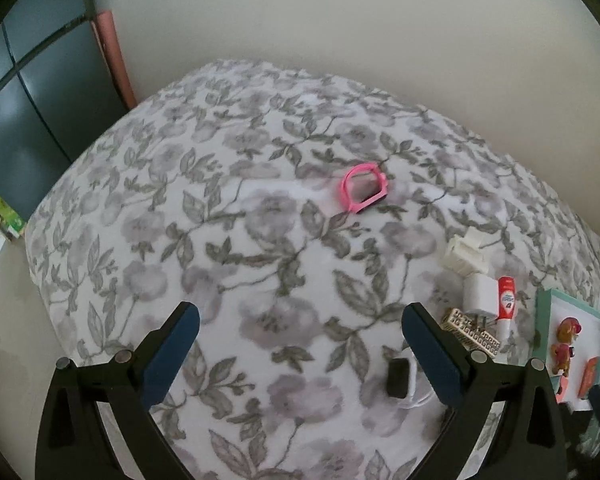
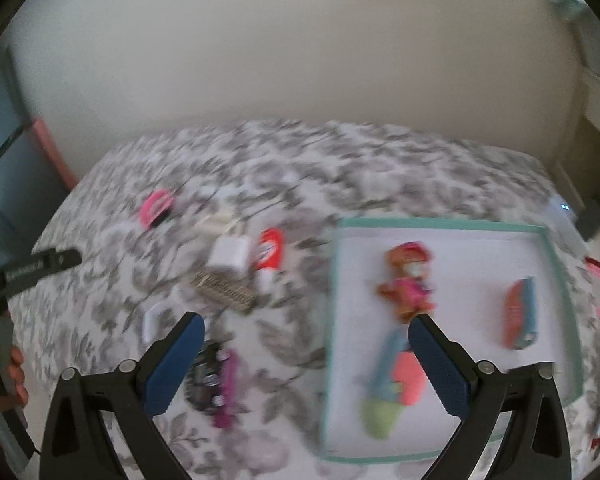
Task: Organize rigid objects
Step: 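Grasp the white watch band with the left tool while the right tool grasps the black toy car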
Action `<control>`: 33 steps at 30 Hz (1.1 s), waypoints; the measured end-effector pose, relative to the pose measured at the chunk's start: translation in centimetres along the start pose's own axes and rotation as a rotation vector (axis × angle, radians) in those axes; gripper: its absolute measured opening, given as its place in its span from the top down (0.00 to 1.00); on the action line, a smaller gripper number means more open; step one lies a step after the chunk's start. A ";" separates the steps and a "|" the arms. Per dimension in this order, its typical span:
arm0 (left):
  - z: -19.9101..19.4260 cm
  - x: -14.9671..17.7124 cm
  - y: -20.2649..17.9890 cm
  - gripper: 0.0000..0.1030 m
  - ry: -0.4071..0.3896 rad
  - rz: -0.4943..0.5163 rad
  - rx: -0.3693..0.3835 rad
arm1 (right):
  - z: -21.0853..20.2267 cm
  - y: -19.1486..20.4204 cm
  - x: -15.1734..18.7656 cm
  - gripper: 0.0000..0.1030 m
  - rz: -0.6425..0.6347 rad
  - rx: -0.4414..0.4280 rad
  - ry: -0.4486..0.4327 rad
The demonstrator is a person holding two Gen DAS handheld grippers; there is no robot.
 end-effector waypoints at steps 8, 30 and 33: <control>3.9 0.7 -1.0 0.02 0.146 0.033 0.034 | 4.5 5.7 1.4 0.00 -0.143 0.023 0.110; 9.2 2.7 -7.5 0.45 0.317 0.215 0.129 | 9.1 8.7 3.3 0.62 -0.235 0.084 0.236; 9.2 3.0 -8.2 0.59 0.301 0.247 0.101 | 8.9 8.1 3.1 0.66 -0.217 0.054 0.244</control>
Point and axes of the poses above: each gripper's, at about its wrist camera, not at the fingertips, and z roughly the way its jaws point, y to its left, x to its underside, the point moved 1 cm from there along z, roughly the way its jaws point, and after that the axes turned 12 degrees about y, right-handed, at the moved point
